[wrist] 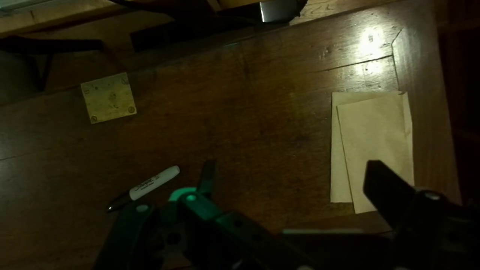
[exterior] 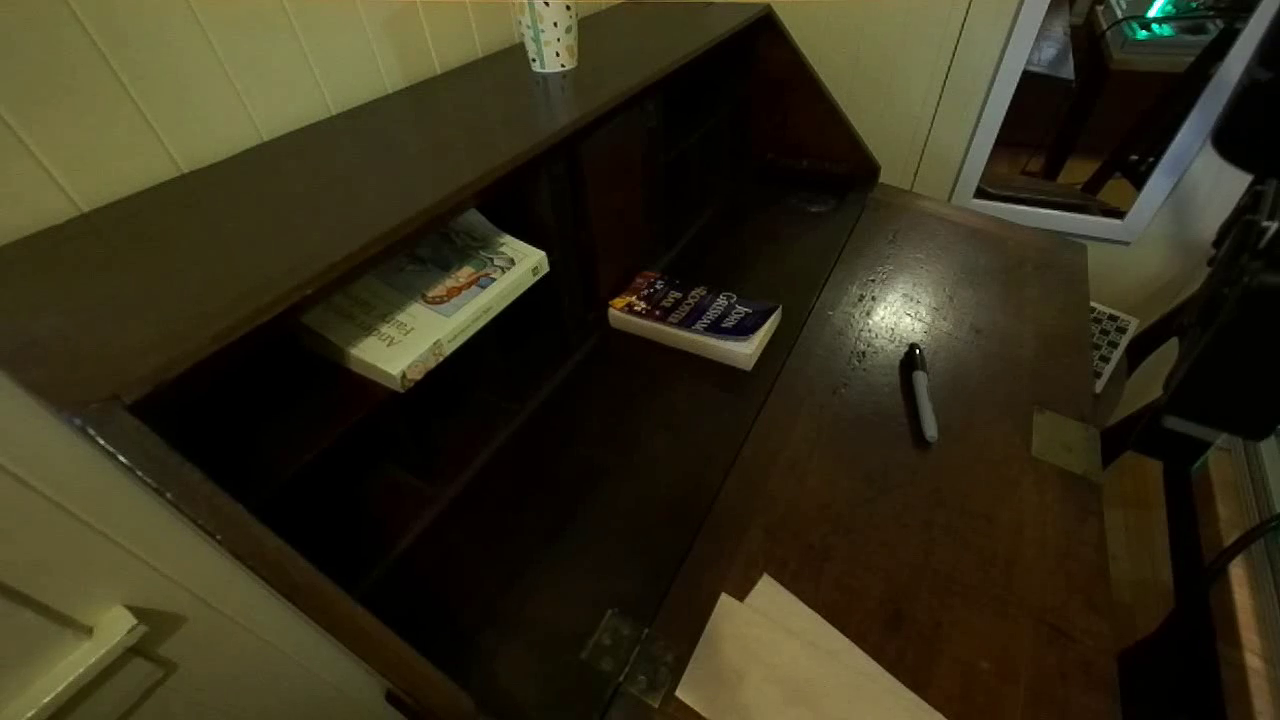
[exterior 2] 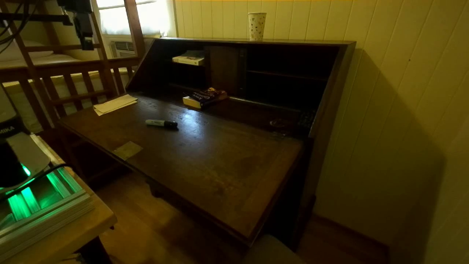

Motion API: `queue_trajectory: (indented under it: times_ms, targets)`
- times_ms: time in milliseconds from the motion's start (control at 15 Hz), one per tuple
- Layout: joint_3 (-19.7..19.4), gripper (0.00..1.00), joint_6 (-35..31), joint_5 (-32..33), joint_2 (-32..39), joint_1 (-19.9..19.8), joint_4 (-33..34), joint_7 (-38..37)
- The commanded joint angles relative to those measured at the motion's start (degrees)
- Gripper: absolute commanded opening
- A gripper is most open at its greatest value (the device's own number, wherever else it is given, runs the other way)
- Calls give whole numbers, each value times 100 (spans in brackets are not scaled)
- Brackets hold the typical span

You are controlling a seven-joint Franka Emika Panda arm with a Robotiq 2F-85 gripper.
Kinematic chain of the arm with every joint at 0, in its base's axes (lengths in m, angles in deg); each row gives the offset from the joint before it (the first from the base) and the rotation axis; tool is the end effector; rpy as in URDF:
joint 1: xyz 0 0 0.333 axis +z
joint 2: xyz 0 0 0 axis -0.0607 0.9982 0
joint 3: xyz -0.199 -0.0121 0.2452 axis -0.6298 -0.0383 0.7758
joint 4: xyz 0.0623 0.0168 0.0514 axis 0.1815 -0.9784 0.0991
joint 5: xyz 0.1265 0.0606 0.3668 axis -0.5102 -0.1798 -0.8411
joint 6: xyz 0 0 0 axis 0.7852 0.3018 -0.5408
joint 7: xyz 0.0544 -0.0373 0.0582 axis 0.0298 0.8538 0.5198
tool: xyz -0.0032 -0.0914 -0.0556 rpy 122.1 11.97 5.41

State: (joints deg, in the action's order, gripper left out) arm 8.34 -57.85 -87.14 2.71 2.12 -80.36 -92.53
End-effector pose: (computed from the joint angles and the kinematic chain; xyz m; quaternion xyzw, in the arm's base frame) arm 0.3140 0.1419 0.4249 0.9932 -0.1054 -0.0363 0.0339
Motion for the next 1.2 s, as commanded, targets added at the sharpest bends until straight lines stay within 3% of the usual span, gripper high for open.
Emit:
queue_trajectory:
  times_ms: [0,467,667,867,933,1133]
  targets:
    - [-43,100,-577,340,281,-304,10,-172]
    - [133,100,-3149,1743,1393,-1038,107,-551]
    - [217,100,-3910,2355,2042,-1251,266,-746]
    - [225,100,-3636,2961,2641,-1349,601,-881]
    - [-40,100,-3776,2592,2157,-1040,218,-670]
    - [-121,100,-3758,2828,2564,-1029,443,-747]
